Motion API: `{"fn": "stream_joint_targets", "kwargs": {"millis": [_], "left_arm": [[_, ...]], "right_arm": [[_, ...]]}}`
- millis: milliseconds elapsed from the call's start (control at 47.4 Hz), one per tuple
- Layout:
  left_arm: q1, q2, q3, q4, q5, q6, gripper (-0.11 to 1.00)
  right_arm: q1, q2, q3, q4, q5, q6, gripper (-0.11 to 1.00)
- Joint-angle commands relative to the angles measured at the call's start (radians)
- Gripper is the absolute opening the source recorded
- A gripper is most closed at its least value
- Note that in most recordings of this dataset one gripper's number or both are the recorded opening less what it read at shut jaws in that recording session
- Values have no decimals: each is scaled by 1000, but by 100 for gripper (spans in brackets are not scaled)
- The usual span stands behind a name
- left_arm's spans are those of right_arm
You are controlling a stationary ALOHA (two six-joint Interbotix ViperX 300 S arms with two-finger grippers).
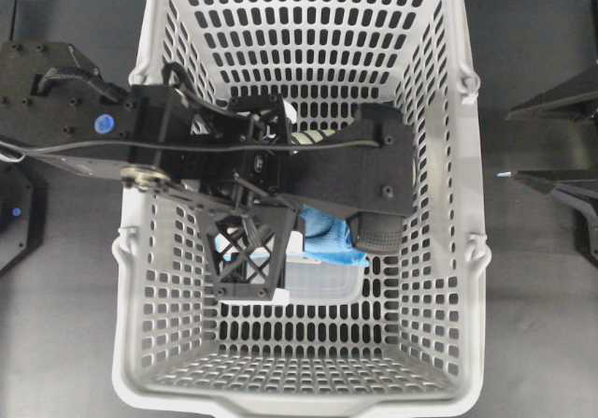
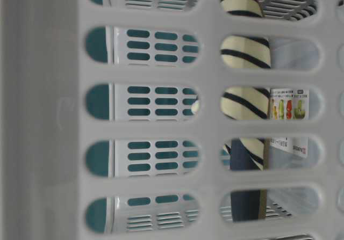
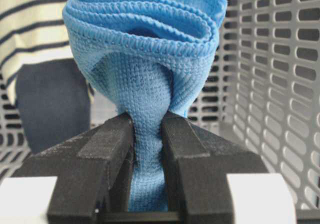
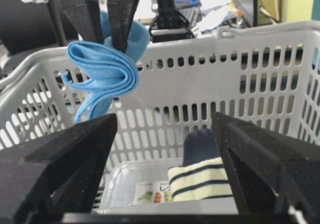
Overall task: Pick up the blue cloth from the shopping basket with the left arm.
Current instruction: 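Lift the gripped blue cloth upward out of the basket with the left gripper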
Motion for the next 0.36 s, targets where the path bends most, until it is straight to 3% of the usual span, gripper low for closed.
{"fn": "stream_joint_targets", "kwargs": {"millis": [0,338], "left_arm": [[3,-20,-20,3,-5,0,14],[3,-18,-20,3,-5,0,14]], "right_arm": [[2,6,-8,0,-9,-2,74],[2,6,-3,0,-28,-2,74]]}}
